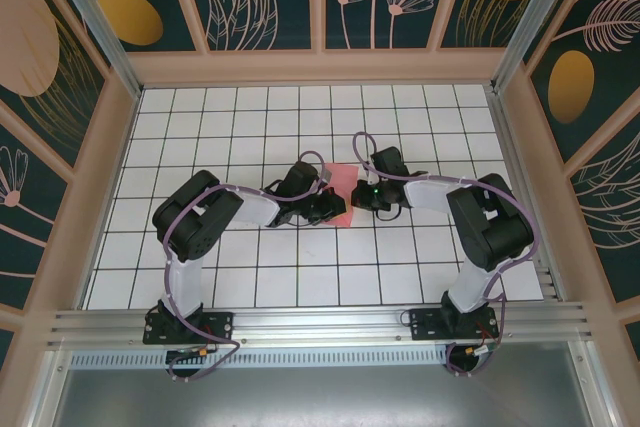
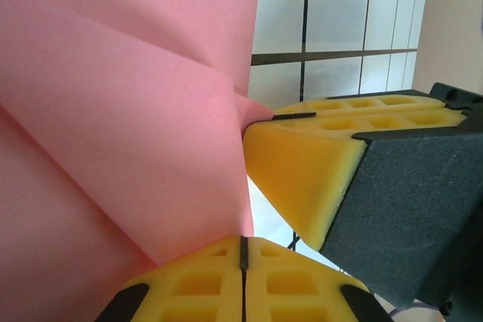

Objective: Fold a paper plane with a square sheet of paper (pick it up from the middle)

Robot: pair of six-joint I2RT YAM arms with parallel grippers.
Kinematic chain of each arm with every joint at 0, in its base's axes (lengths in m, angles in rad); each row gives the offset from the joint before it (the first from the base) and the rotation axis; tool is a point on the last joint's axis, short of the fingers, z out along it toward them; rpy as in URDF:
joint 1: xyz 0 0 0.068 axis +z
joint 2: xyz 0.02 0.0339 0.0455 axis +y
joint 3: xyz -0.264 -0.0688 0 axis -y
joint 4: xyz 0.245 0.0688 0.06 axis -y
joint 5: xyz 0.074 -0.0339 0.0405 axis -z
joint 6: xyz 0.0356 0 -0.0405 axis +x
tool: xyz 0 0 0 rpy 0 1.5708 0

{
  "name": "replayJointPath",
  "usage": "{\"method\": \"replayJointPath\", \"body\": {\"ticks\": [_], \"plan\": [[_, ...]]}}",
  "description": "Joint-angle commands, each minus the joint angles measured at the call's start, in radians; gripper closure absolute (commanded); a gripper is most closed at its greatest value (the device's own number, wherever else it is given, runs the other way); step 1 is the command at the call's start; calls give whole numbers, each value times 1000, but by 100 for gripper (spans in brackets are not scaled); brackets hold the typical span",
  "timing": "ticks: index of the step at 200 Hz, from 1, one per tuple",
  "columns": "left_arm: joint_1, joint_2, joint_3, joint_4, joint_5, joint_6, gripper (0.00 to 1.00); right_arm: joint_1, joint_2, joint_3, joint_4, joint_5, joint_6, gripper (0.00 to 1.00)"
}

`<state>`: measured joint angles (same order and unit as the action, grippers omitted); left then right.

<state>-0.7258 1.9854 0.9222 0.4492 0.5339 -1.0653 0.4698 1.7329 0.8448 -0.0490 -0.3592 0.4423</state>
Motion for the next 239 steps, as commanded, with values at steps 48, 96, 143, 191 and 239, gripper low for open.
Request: {"method": "replayJointPath", "body": {"ticks": [48, 96, 143, 191, 239], "plan": [[-6, 7, 18, -38, -22, 30, 92, -9, 10, 27, 33, -5, -24, 99], [-6, 6, 18, -37, -23, 27, 92, -9, 20, 30, 39, -9, -25, 99], [-5, 8, 17, -39, -23, 27, 91, -10, 27, 32, 38, -9, -27, 99], [-6, 8, 17, -46, -26, 25, 92, -11, 33, 34, 42, -8, -28, 99], [-6, 8, 15, -53, -32, 21, 92, -10, 43, 36, 41, -7, -27, 99]]}}
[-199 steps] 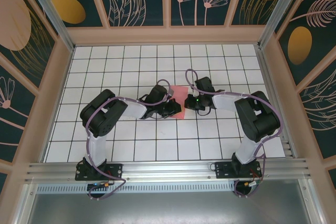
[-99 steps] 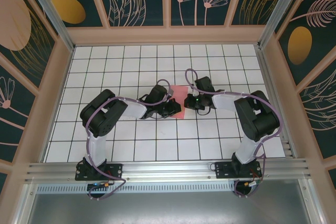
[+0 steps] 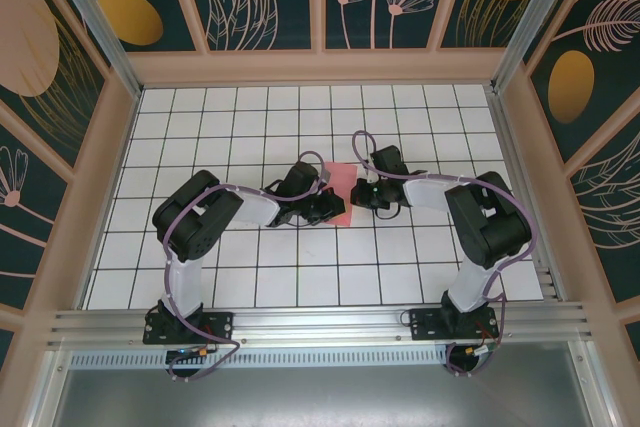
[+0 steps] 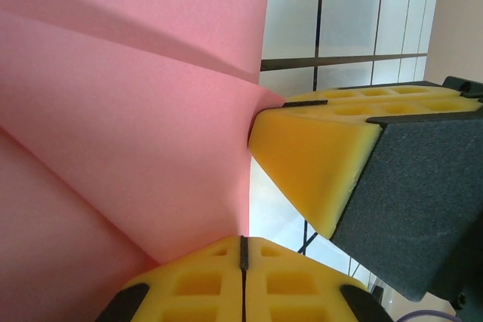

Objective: Fold a paper plane with a square sheet of paper (pick it up from the middle)

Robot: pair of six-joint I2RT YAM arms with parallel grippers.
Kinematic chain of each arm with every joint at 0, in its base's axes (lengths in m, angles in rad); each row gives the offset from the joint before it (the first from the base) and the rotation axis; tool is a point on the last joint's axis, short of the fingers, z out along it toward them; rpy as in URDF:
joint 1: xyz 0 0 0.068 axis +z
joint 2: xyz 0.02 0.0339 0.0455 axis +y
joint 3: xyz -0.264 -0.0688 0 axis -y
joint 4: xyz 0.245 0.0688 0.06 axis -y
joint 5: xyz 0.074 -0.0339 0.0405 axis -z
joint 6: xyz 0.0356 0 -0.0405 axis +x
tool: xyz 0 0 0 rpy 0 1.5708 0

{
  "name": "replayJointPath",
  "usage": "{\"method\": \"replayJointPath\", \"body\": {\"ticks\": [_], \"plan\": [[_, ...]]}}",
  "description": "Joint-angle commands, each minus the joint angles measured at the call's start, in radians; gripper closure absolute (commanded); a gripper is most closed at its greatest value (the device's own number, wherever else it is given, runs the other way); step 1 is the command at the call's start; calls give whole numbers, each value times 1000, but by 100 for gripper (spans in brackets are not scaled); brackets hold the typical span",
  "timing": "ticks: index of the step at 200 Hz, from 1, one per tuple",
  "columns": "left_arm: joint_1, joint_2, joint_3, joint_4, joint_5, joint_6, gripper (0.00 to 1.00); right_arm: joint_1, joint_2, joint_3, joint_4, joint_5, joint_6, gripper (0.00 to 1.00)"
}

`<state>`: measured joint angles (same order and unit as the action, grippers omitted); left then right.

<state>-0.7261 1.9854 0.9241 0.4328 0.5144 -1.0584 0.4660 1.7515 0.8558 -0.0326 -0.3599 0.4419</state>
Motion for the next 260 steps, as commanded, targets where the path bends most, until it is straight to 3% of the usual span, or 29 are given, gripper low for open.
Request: {"method": "replayJointPath", "body": {"ticks": [1, 91, 169, 209, 260], "plan": [[-6, 8, 12, -37, -13, 15, 92, -7, 25, 24, 25, -7, -27, 99], [-5, 7, 12, -82, -45, 9, 92, -7, 33, 33, 17, -4, -26, 97], [-5, 6, 13, -111, -66, 3, 93, -8, -103, 14, -1, 49, 29, 80], [-5, 7, 14, -111, -68, -3, 93, -4, -102, -27, 32, -48, 46, 85], [-5, 7, 16, -115, -70, -9, 94, 0, -76, -17, 33, -52, 43, 89]]}}
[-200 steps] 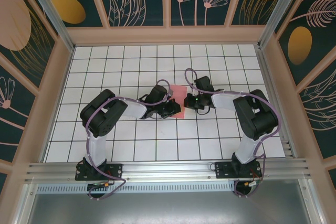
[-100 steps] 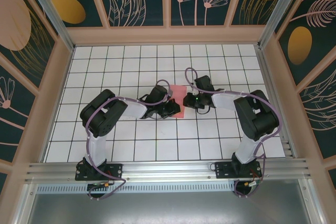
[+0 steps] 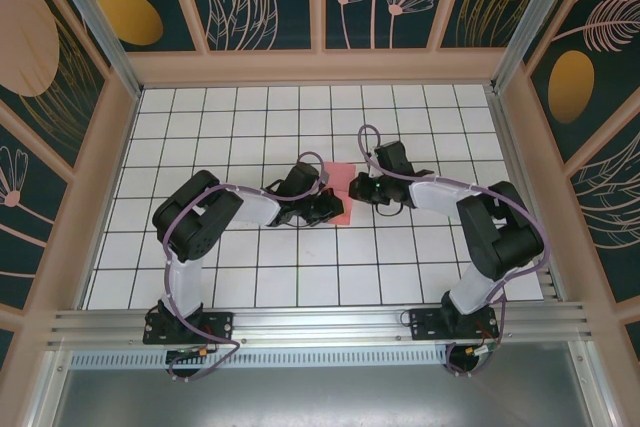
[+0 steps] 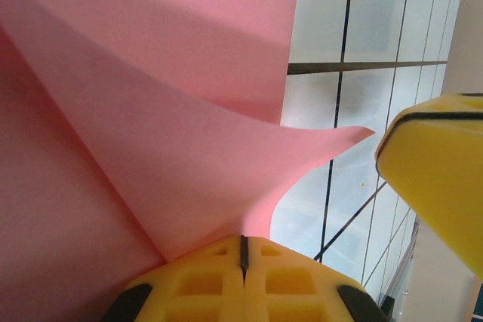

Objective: Fold a paper plane with a square sheet of paper (pick it up from the middle)

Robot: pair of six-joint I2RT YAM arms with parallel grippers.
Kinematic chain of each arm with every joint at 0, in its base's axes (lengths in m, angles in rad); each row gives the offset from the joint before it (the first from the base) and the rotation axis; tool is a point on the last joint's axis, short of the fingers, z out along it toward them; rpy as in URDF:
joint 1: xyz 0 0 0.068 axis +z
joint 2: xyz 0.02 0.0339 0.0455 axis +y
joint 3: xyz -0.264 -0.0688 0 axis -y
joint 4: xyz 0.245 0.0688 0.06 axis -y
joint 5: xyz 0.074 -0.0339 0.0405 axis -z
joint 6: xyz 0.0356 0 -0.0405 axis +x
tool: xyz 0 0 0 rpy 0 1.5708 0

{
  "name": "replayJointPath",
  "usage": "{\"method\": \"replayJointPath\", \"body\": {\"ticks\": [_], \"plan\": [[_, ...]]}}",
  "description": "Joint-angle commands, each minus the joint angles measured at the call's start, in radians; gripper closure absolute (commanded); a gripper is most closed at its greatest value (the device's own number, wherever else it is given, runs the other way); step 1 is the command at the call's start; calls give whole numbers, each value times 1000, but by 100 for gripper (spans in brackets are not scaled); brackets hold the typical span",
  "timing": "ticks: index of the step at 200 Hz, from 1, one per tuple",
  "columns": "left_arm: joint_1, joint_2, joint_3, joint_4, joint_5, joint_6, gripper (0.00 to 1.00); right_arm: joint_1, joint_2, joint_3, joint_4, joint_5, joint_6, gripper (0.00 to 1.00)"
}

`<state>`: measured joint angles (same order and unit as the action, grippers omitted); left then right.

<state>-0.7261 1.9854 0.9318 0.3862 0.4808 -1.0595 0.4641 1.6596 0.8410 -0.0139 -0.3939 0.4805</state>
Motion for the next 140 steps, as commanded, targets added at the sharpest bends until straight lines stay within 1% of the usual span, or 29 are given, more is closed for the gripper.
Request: {"method": "replayJointPath", "body": {"ticks": [1, 140], "plan": [[-5, 7, 9, -69, -36, -8, 94, 3, 16, -3, 14, -17, 4, 89], [-6, 1, 11, -71, -39, -11, 94, 11, 115, 33, 14, -31, -17, 89]]}}
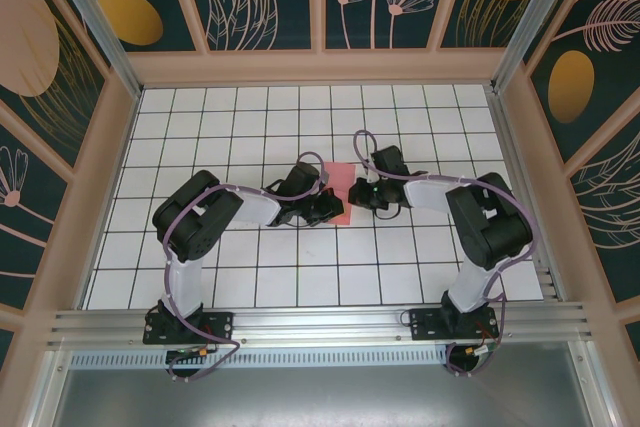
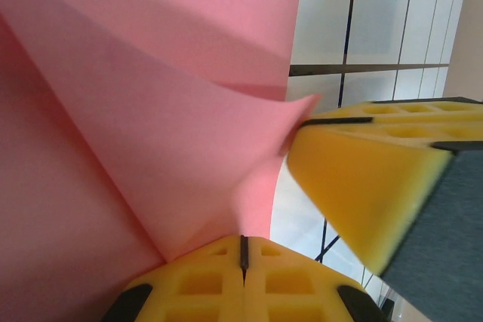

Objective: Fold a paper plane with a square sheet of paper (pick it up from the middle)

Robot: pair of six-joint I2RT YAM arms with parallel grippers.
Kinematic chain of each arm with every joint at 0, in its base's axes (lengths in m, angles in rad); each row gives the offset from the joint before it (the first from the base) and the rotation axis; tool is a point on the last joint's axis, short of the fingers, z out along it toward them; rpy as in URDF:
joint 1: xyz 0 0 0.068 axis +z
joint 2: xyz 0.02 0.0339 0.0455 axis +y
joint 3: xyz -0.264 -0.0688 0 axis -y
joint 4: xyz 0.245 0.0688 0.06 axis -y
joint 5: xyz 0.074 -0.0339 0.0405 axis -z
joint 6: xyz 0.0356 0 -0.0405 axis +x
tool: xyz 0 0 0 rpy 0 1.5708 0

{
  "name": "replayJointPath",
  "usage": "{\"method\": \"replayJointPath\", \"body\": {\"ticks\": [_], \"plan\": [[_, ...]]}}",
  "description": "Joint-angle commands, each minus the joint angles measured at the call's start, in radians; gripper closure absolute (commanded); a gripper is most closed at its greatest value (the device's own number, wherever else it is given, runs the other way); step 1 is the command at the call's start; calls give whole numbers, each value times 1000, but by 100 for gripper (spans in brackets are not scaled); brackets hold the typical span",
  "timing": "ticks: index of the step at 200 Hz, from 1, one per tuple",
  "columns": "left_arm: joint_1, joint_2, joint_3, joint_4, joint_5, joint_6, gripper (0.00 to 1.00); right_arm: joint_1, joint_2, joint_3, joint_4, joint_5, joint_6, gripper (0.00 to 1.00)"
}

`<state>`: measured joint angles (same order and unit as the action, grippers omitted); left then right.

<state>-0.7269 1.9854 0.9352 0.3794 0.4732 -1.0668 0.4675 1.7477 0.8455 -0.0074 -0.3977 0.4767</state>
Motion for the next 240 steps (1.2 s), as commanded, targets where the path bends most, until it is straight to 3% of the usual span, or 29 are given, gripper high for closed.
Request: {"method": "replayJointPath", "body": {"ticks": [1, 64, 114, 161, 240], "plan": [[-5, 2, 7, -64, -32, -4, 94, 8, 26, 28, 8, -27, -13, 89], [-4, -45, 13, -51, -36, 18, 93, 9, 56, 27, -30, -7, -43, 89], [17, -130, 32, -115, -183, 68, 90, 8, 58, 21, -67, 28, -69, 91], [28, -61, 109, -97, -127, 58, 91, 9, 66, 23, -65, 25, -72, 92], [27, -18, 100, -136, -149, 54, 91, 8, 79, 24, -74, 29, -73, 92]]}}
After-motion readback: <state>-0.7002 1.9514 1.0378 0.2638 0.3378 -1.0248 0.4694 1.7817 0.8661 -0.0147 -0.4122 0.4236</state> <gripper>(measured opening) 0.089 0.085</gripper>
